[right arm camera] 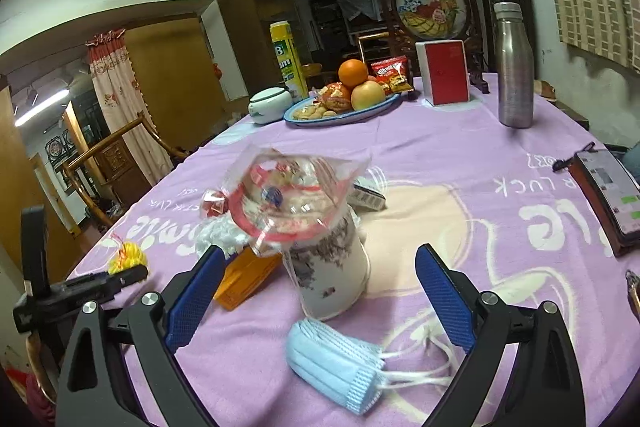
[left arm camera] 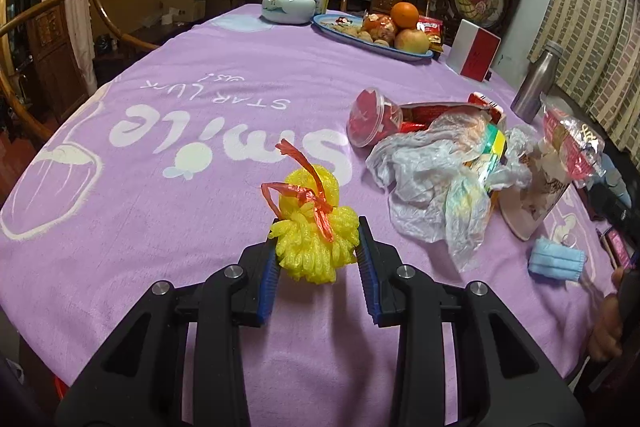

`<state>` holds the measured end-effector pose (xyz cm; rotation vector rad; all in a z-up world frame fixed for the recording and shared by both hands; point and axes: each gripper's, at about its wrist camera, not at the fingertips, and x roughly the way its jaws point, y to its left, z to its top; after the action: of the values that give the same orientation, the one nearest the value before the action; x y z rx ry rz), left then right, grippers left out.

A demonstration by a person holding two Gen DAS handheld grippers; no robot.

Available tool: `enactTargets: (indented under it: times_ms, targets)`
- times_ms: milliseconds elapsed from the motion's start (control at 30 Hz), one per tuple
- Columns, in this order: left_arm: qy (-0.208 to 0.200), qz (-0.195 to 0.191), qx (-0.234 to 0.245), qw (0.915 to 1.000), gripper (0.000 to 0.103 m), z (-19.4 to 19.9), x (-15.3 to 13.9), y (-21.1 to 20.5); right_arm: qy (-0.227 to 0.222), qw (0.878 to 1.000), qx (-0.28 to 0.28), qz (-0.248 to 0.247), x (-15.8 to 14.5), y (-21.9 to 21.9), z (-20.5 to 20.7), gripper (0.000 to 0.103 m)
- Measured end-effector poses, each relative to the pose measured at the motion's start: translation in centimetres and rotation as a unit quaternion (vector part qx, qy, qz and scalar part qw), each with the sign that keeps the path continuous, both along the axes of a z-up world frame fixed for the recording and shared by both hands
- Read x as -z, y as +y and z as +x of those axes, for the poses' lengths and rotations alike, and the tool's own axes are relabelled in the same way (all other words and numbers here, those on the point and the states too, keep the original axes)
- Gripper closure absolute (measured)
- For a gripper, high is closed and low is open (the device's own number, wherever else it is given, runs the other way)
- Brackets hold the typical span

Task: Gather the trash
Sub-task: 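Grasp the wrapped paper cup with the right tool while the left tool holds the yellow ball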

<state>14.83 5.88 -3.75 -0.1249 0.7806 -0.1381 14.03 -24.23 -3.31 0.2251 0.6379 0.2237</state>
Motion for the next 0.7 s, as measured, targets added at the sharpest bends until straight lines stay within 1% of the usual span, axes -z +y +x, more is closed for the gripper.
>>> enactTargets:
  times_ms: [100, 133, 200, 267, 333, 467, 533, 567, 600, 633, 667, 700]
  targets:
    - [0.000, 0.001, -0.001, 1.0000, 0.067, 0.0, 0.1, 0.1, -0.006, 1.000, -0.005, -0.004, -0.7, 0.7, 0.8, 0.008]
    - [0.000, 0.000, -0.001, 1.0000, 0.067, 0.0, 0.2, 0.2, -0.010, 1.000, -0.005, -0.003, -1.1, 1.0, 1.2, 0.006]
    - [0.001, -0.002, -0.001, 1.0000, 0.067, 0.0, 0.3, 0.3, -0.018, 1.000, -0.001, -0.001, -1.7, 1.3, 1.7, 0.006]
    - [0.002, -0.003, -0.002, 1.0000, 0.067, 0.1, 0.4, 0.4, -0.023, 1.000, 0.009, -0.012, -2.1, 1.7, 2.5, 0.006]
    - [0.003, -0.004, -0.003, 1.0000, 0.067, 0.1, 0.5, 0.5, -0.012, 0.999, 0.016, -0.026, -2.0, 2.2, 3.6, 0.006]
    - [0.002, -0.004, -0.004, 1.0000, 0.067, 0.1, 0.5, 0.6, 0.020, 0.999, 0.015, -0.027, -1.1, 2.5, 5.2, 0.006]
    - [0.001, -0.005, -0.004, 1.0000, 0.067, 0.0, 0.5, 0.7, 0.020, 0.999, 0.026, -0.034, -0.8, 2.6, 5.4, 0.006]
    - [0.001, -0.005, -0.005, 1.0000, 0.067, -0.1, 0.5, 0.8, 0.019, 0.998, 0.032, -0.044, -0.8, 2.6, 5.5, 0.009]
    - [0.001, -0.006, -0.005, 1.0000, 0.067, -0.1, 0.5, 0.8, 0.018, 0.998, 0.035, -0.051, -0.7, 2.6, 5.5, 0.014]
    - [0.000, -0.006, -0.005, 1.0000, 0.067, -0.2, 0.5, 0.9, 0.019, 0.998, 0.033, -0.052, -0.7, 2.6, 5.6, 0.028]
    - [0.000, -0.006, -0.006, 1.0000, 0.067, -0.3, 0.4, 0.9, 0.022, 0.998, 0.028, -0.049, -0.7, 2.6, 5.7, 0.039]
    - [0.000, -0.006, -0.007, 1.0000, 0.067, -0.4, 0.4, 1.0, 0.025, 0.998, 0.023, -0.044, -0.7, 2.5, 5.7, 0.045]
